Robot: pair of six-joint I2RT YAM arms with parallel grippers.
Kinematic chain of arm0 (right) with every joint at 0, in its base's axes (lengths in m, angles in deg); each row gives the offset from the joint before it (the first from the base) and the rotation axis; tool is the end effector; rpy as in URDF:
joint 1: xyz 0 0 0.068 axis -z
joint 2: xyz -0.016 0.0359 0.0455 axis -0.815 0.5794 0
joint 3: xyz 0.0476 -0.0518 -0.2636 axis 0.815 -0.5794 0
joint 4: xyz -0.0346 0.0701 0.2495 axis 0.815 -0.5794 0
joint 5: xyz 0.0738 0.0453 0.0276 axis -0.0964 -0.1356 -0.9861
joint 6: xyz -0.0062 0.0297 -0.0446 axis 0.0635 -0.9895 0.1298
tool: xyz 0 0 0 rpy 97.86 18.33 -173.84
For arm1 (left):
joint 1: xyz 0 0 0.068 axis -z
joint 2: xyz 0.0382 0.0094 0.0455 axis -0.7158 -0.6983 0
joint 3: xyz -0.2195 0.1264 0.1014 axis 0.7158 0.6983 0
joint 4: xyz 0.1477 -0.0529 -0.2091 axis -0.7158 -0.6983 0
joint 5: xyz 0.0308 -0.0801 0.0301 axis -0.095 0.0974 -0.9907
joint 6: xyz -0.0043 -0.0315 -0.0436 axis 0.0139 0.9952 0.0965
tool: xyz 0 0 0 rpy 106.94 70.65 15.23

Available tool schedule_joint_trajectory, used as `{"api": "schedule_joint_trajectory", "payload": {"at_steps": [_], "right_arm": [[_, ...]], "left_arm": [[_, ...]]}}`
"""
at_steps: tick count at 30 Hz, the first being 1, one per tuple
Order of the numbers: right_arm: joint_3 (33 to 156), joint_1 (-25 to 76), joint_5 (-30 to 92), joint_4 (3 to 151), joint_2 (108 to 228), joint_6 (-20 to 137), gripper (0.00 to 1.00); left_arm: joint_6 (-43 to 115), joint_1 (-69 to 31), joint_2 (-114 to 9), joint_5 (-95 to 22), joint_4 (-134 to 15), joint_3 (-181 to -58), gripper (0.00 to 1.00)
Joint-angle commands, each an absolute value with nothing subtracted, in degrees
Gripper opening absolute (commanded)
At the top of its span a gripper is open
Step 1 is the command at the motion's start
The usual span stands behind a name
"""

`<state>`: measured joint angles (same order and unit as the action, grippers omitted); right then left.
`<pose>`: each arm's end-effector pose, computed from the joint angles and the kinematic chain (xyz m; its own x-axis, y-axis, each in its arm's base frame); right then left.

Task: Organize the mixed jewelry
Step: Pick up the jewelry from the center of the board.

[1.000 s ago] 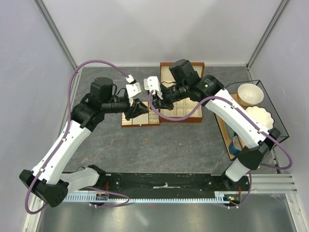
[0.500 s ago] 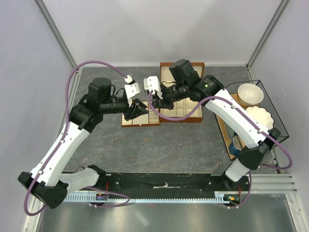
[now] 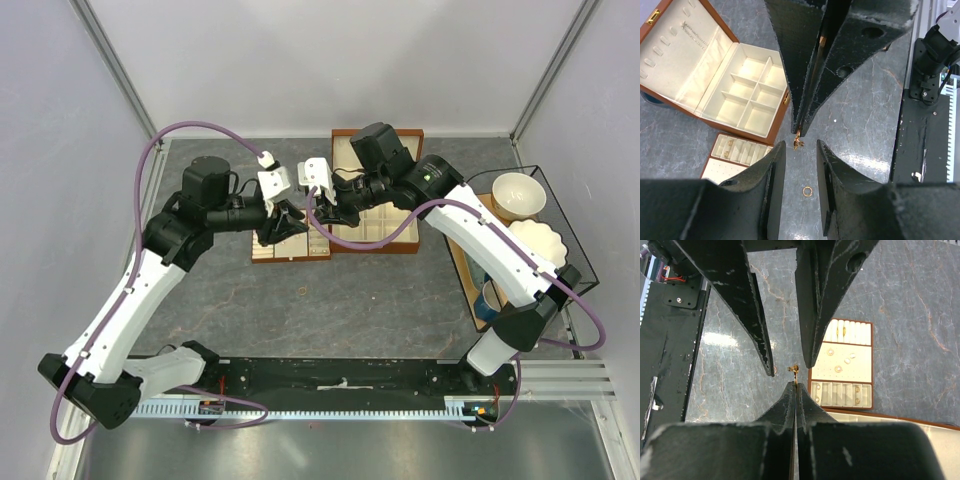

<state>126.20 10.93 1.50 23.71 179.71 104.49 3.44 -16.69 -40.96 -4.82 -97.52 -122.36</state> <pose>0.2275 0.2468 0.4308 0.2022 -0.5001 -0.8420 -0.9789 -0.0784 -0.1885 0.1837 -0.1281 0.4169 -0.0197 0.3200 -0.9472 0.9536 0.2906 0.0784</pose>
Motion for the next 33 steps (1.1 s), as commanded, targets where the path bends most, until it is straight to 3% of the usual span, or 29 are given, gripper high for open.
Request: {"api": "schedule_joint_trajectory", "payload": {"at_steps": [1,17,33], "right_arm": [[126.19,10.73,0.54,24.80,178.94,103.72,0.00],[126.80,10.73,-0.16,24.97,179.11,103.19,0.00],[127.07,10.73,0.90,24.97,178.76,103.37,0.00]], "left_arm": [[2.22,-16.53,-42.09,-4.40,-96.13,-124.87,0.38],[2.57,-16.44,-43.42,-2.99,-95.96,-126.02,0.32],[2.22,-16.44,-42.45,-3.08,-96.22,-124.35,0.37]]}}
